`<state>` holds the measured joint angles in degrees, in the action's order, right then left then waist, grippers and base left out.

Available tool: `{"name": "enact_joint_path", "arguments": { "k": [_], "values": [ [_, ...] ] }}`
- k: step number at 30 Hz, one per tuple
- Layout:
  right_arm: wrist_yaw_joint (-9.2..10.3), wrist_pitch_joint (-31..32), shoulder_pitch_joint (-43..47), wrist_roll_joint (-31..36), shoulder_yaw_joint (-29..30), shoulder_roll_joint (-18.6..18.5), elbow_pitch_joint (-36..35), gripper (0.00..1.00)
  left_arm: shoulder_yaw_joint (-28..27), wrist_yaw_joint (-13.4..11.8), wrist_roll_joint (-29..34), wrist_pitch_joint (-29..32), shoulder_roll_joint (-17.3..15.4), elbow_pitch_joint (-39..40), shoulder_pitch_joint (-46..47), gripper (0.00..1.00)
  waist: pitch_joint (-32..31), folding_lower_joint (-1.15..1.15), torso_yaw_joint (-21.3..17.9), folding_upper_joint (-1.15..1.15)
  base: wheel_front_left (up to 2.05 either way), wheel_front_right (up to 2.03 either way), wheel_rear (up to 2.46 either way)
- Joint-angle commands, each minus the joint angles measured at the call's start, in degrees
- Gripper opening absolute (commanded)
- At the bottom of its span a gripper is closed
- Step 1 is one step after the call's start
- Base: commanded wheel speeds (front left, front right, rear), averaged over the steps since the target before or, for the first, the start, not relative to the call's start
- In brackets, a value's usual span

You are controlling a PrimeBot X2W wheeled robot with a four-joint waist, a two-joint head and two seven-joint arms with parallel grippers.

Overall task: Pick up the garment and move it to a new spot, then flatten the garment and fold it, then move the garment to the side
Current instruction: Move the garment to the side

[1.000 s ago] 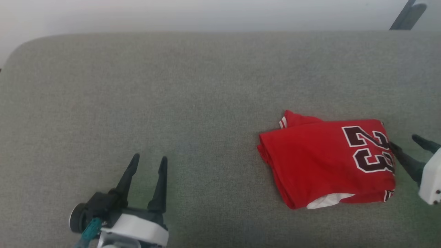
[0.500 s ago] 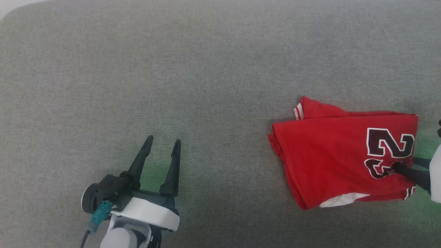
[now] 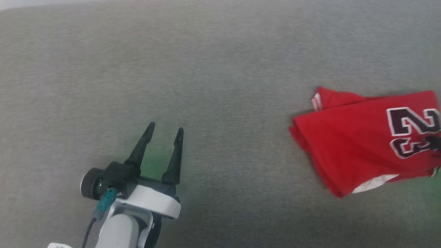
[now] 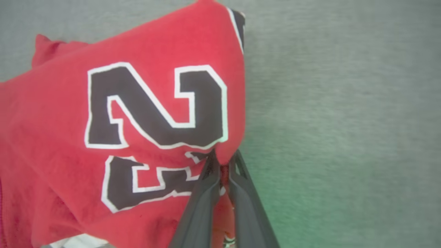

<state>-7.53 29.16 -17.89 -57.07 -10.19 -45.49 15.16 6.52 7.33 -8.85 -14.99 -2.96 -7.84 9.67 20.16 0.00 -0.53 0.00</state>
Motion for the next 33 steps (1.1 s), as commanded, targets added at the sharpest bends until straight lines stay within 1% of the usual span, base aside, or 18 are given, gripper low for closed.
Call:
{"name": "enact_joint_path", "arguments": {
  "k": [1,3,9,10,11,12,13,16,20,23,30,33],
  "values": [
    [0.09,-1.20,-0.86,-0.44,1.28,-0.61,1.22,0.00,0.26,0.13,1.25,-0.25,0.09,-0.17,1.52,1.00,1.12,0.00,-2.57,0.00,0.00,0.00,0.00],
    [0.08,-2.63,-2.13,-0.35,2.98,-1.29,3.14,0.00,1.07,0.14,2.18,-0.25,-0.04,-0.20,3.23,1.00,2.22,0.00,-4.06,0.00,0.00,0.00,0.00],
    [0.09,-7.68,-8.24,0.62,6.83,-3.21,11.09,0.00,4.37,0.11,4.19,-0.26,-2.33,-0.37,10.82,1.00,7.30,0.00,-7.81,0.00,0.00,0.00,0.00],
    [0.08,-8.69,-9.61,0.96,7.26,-3.47,12.69,0.00,5.11,0.12,4.45,-0.25,-2.66,-0.58,12.61,1.00,8.16,0.00,-8.18,0.00,0.00,0.00,0.00],
    [0.08,-8.69,-9.61,0.96,7.26,-3.47,12.69,0.00,5.11,0.12,4.45,-0.25,-2.66,-0.58,12.61,1.00,8.16,0.00,-8.18,0.00,0.00,0.00,0.00],
    [0.08,-10.66,-12.53,1.71,7.75,-4.13,15.76,0.00,6.70,0.13,5.61,-0.25,-3.76,-1.26,15.95,1.00,10.25,0.00,-9.03,0.00,0.00,0.00,0.00],
    [0.08,-10.66,-12.53,1.71,7.75,-4.13,15.76,0.00,6.70,0.13,5.61,-0.25,-3.76,-1.26,15.95,1.00,10.25,0.00,-9.03,0.00,0.00,0.00,0.00],
    [0.08,-13.70,-17.47,3.47,7.92,-4.76,21.22,0.00,9.11,0.13,7.32,-0.26,-5.09,-2.66,21.87,1.00,12.95,0.00,-9.95,0.00,0.00,0.00,0.00],
    [0.08,-16.85,-23.89,5.45,6.77,-4.18,28.24,0.00,10.87,0.13,8.36,-0.25,-5.97,-4.40,27.94,1.00,15.64,0.00,-10.78,0.00,0.00,0.00,0.00],
    [0.08,-19.37,-27.80,6.85,4.77,-3.35,32.74,0.00,11.46,0.14,8.37,-0.25,-6.70,-4.93,30.86,1.00,17.17,0.00,-11.23,0.00,0.00,0.00,0.00],
    [0.08,-24.96,-33.79,8.36,-0.57,-0.80,41.42,0.00,11.66,0.08,8.08,-0.21,-8.00,-5.35,32.75,1.00,18.43,0.00,-11.17,0.00,0.00,0.00,0.00],
    [0.08,-26.97,-34.83,8.63,-2.38,-0.45,43.47,0.00,11.78,-0.02,8.02,-0.20,-8.16,-5.35,32.54,1.00,18.19,0.00,-10.82,0.00,0.00,0.00,0.00]
  ]
}}
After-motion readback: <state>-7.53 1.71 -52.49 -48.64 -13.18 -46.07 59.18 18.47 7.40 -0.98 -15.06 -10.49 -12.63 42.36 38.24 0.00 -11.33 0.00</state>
